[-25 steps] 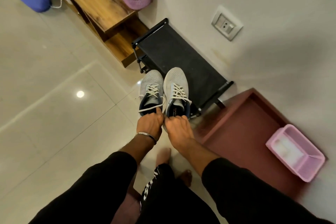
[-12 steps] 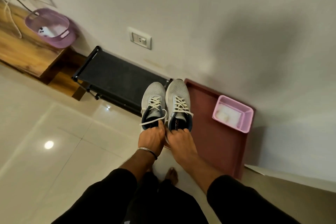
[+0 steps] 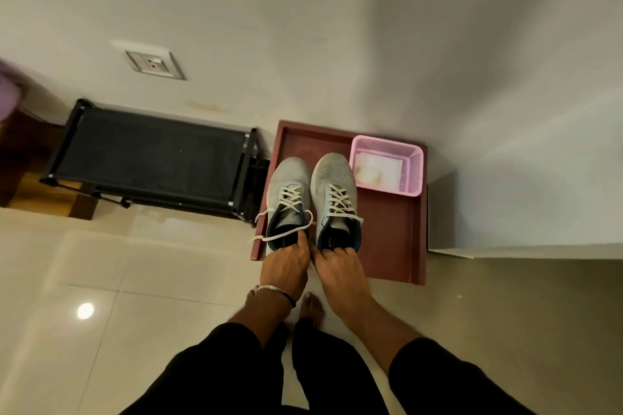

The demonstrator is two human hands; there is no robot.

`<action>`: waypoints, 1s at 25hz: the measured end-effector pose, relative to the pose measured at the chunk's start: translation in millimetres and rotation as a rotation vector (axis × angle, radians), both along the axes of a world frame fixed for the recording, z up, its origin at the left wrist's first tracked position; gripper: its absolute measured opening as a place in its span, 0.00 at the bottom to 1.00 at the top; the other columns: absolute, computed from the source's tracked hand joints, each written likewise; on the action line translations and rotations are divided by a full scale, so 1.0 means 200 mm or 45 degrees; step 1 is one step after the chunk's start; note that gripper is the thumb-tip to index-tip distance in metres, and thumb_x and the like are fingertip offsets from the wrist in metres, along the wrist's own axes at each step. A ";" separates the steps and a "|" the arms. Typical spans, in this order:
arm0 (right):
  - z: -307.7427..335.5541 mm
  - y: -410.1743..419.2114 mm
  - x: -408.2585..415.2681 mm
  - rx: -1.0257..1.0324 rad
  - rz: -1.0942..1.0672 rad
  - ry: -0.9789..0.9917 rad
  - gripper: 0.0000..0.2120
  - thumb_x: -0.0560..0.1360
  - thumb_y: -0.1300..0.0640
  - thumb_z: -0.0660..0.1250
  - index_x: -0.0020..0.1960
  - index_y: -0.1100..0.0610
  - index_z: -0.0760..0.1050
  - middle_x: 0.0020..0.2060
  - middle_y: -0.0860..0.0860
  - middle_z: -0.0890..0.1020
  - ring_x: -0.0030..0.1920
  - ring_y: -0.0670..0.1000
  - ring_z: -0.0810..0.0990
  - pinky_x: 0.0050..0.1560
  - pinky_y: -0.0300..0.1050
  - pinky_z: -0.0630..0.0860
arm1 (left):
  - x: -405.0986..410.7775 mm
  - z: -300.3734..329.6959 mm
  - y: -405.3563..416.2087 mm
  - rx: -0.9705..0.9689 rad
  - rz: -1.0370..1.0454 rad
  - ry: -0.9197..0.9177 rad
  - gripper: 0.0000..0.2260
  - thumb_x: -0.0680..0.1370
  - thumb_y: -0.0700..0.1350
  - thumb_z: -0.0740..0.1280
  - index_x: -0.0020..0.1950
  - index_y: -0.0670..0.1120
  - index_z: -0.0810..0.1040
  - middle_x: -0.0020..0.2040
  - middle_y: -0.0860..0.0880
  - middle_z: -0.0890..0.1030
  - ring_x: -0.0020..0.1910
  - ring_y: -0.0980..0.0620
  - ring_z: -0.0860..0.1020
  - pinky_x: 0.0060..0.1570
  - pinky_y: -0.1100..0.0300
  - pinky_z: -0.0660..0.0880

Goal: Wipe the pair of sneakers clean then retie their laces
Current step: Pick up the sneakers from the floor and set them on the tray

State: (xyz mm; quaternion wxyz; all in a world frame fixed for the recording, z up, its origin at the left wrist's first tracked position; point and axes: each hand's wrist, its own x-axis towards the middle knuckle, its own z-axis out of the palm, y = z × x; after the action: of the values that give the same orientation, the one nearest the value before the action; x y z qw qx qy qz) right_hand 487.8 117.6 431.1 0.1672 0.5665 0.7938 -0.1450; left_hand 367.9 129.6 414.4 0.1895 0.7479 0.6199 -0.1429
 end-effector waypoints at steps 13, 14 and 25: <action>-0.64 -0.04 0.05 0.062 -0.054 0.083 0.36 0.47 0.57 0.84 0.55 0.55 0.81 0.31 0.50 0.80 0.32 0.52 0.79 0.35 0.45 0.73 | 0.02 -0.52 0.00 -0.097 -0.088 -0.003 0.28 0.81 0.38 0.54 0.79 0.41 0.48 0.58 0.46 0.80 0.51 0.47 0.81 0.40 0.55 0.73; -0.67 -0.05 0.04 0.075 -0.054 0.100 0.35 0.47 0.57 0.84 0.54 0.55 0.80 0.32 0.50 0.80 0.33 0.52 0.79 0.36 0.45 0.73 | 0.02 -0.54 0.00 -0.103 -0.089 -0.003 0.28 0.81 0.38 0.54 0.79 0.41 0.48 0.59 0.46 0.80 0.52 0.47 0.81 0.41 0.55 0.74; -0.78 -0.11 0.01 0.410 -0.330 0.410 0.21 0.68 0.58 0.69 0.59 0.55 0.69 0.42 0.49 0.83 0.43 0.53 0.81 0.58 0.53 0.73 | -0.04 -0.64 -0.06 0.192 0.022 -0.253 0.28 0.79 0.47 0.64 0.78 0.43 0.59 0.64 0.49 0.78 0.60 0.50 0.78 0.37 0.61 0.78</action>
State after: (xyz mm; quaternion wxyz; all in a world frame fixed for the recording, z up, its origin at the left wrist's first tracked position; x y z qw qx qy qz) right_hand 489.4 95.3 274.7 -0.0736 0.6523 0.7438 -0.1255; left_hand 360.8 117.9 286.2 0.1946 0.7651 0.6135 -0.0195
